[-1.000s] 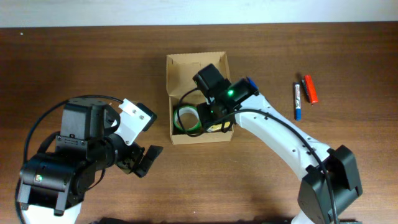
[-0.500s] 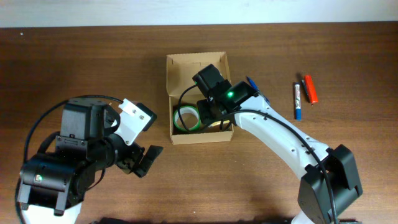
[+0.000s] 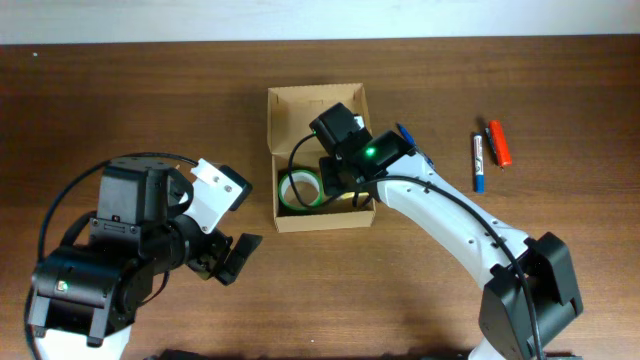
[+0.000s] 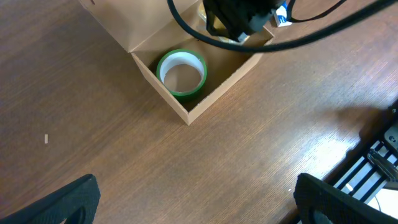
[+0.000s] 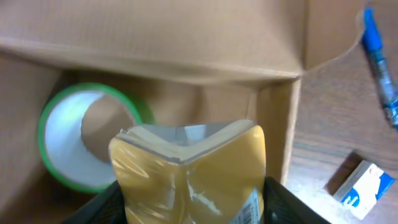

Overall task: Pack container
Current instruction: 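Lower the sticky-note pad into the box beside the tape and release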

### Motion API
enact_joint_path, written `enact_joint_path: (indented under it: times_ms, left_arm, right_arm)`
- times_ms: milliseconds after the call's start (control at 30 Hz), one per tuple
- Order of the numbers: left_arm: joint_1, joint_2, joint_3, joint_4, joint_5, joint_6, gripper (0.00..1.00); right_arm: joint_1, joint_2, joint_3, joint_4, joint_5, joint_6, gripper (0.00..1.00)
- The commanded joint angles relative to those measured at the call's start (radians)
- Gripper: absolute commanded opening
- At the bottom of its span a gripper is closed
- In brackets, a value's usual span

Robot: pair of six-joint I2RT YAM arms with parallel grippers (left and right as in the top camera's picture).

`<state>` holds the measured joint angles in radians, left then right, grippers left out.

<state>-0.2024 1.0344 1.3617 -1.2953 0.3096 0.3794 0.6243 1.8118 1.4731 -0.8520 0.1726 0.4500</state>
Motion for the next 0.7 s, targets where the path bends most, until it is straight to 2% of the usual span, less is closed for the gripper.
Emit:
enact_joint_path:
  times_ms: [0, 667]
  left_arm:
    - [0.005, 0.000, 0.014, 0.000, 0.001, 0.019, 1.00]
    - [0.005, 0.000, 0.014, 0.000, 0.001, 0.019, 1.00]
  right_arm:
    - [-0.003, -0.004, -0.009, 0.039, 0.090, 0.042, 0.59]
    - [-0.003, 0.030, -0.011, 0.124, 0.113, 0.042, 0.59]
